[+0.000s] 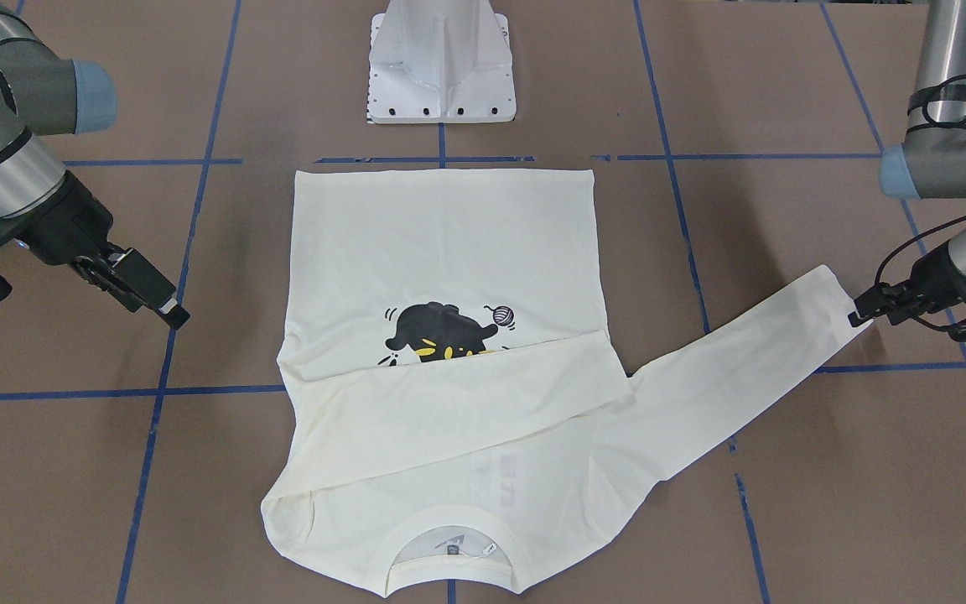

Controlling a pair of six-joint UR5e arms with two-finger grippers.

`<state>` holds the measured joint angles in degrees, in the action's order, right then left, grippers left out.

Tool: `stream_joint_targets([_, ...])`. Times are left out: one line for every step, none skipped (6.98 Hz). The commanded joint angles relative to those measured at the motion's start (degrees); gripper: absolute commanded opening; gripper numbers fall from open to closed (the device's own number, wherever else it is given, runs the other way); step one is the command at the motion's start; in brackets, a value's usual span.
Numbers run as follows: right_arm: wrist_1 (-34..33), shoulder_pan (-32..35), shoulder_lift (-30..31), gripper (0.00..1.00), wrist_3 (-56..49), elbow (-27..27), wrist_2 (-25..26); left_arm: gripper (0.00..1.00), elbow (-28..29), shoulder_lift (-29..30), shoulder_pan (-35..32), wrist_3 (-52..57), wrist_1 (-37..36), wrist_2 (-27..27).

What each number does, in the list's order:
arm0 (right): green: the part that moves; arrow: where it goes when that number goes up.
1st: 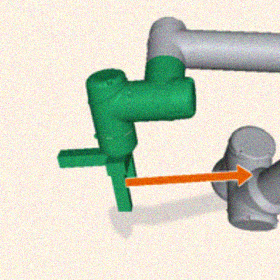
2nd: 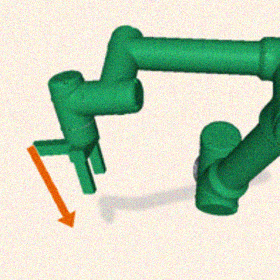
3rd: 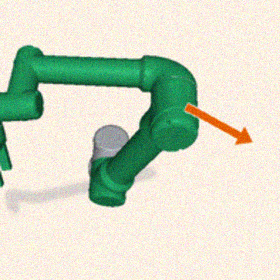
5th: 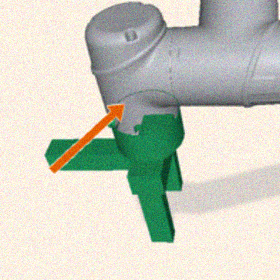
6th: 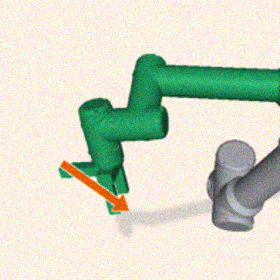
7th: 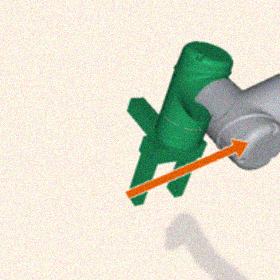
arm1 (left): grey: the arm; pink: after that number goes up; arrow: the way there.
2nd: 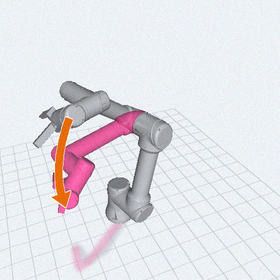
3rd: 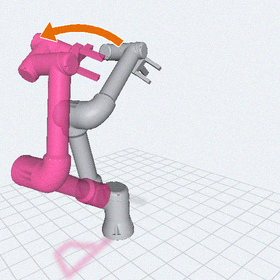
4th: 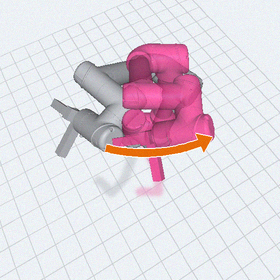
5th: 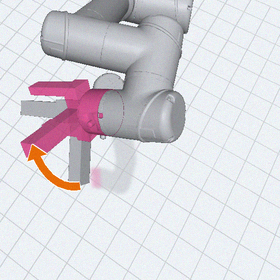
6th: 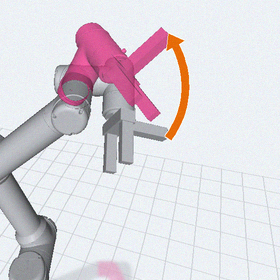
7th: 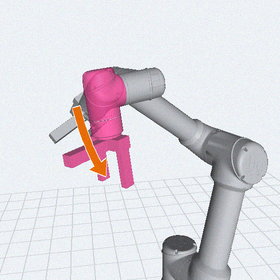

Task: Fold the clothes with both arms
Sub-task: 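Release the sleeve and withdraw the right gripper while the left arm approaches the other cuff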

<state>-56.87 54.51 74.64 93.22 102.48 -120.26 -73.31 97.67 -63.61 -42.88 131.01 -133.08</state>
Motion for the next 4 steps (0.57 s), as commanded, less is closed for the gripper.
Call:
stream_joint_targets([0.0,-0.19,-0.29,1.0,-0.05,-0.17,0.11,0.75,1.49,0.24,1.03,-0.01,0.74,0.01])
stream_joint_targets([0.0,-0.28,-0.37,1.0,-0.05,-0.09,0.11,0.53,1.15,0.33,1.12,-0.09,0.66,0.01])
stream_joint_targets([0.0,-0.28,-0.37,1.0,0.03,-0.08,0.11,0.14,1.32,0.42,1.12,-0.09,0.57,0.01])
stream_joint_targets([0.0,-0.36,-0.46,1.0,0.12,0.0,0.11,0.0,1.06,0.42,1.12,-0.18,0.48,0.01])
